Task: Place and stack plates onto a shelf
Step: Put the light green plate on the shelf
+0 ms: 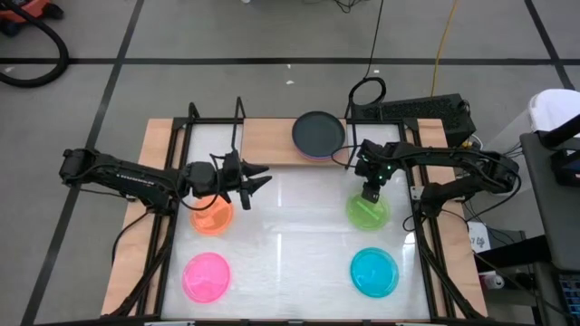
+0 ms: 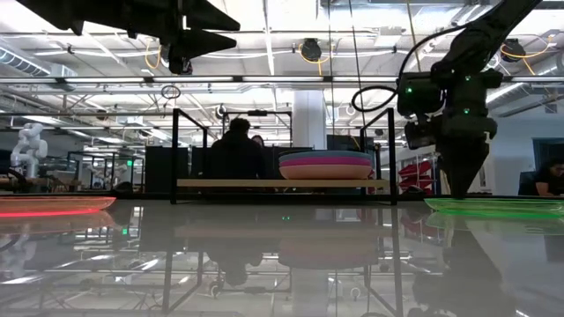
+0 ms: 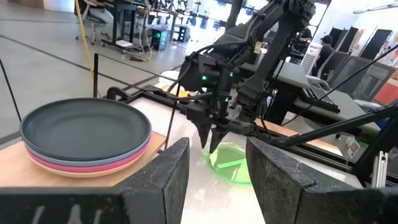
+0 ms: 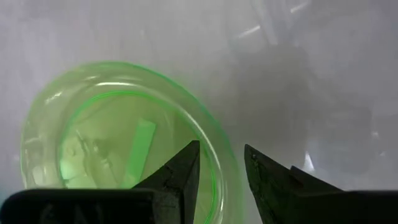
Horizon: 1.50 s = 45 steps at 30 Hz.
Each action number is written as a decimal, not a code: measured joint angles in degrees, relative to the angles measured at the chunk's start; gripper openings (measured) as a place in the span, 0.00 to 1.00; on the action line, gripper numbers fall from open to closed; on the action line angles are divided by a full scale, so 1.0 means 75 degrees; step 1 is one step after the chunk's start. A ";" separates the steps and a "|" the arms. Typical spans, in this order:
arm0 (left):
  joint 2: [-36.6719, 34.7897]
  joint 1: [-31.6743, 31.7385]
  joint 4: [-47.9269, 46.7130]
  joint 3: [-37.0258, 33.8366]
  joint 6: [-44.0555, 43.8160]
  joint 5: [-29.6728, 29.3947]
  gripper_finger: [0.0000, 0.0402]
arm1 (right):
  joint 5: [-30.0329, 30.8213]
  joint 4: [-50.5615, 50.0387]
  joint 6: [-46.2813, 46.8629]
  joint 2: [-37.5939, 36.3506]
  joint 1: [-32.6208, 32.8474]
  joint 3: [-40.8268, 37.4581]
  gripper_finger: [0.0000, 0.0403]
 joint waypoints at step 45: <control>0.0006 -0.0038 0.0587 0.0003 -0.0088 0.0000 0.41 | -0.1712 0.0073 0.0352 -0.0937 0.0443 0.1472 0.00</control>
